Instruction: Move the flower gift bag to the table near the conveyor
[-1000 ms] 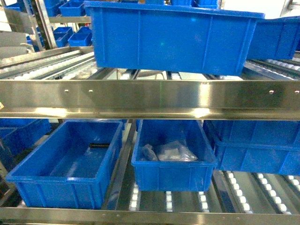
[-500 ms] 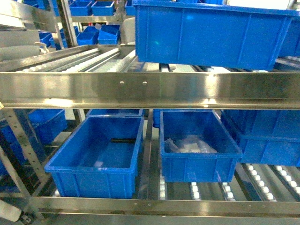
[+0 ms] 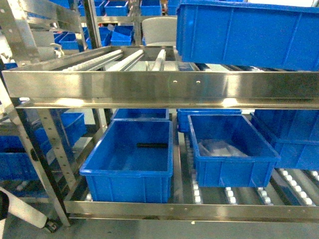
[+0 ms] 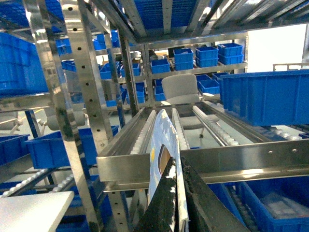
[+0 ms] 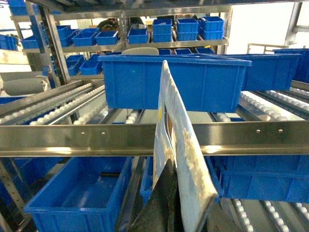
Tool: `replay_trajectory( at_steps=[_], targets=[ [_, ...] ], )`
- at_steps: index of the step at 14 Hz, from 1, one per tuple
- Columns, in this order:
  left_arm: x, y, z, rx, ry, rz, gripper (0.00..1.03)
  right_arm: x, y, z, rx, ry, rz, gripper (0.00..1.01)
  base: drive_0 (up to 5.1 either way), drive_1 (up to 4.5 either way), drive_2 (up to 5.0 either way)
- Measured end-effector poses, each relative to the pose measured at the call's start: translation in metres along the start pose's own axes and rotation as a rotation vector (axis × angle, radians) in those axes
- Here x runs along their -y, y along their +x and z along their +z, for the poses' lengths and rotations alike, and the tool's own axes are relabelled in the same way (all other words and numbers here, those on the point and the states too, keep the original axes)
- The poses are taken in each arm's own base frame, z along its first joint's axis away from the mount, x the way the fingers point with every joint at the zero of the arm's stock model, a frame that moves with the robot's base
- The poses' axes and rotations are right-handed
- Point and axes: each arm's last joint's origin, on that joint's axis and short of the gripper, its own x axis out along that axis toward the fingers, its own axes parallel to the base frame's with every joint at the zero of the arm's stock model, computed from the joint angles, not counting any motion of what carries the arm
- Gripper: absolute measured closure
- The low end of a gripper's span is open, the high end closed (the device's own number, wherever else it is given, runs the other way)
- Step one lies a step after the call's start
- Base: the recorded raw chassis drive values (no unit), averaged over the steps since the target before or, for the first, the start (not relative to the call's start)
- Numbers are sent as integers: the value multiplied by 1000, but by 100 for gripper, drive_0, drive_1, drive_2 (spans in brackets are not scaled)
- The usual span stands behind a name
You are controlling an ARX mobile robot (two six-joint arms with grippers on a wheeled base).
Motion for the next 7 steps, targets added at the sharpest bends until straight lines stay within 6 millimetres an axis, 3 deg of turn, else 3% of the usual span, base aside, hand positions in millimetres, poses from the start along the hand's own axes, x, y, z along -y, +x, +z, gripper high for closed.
replay_trajectory(
  at_steps=[3,7],
  targets=[
    [0,0,0,2,0,0,101,0,0,0,1,0,0,99,-486,122,349],
    [0,0,0,-1,0,0,101,0,0,0,1,0,0,99,-493,250,250]
  ],
)
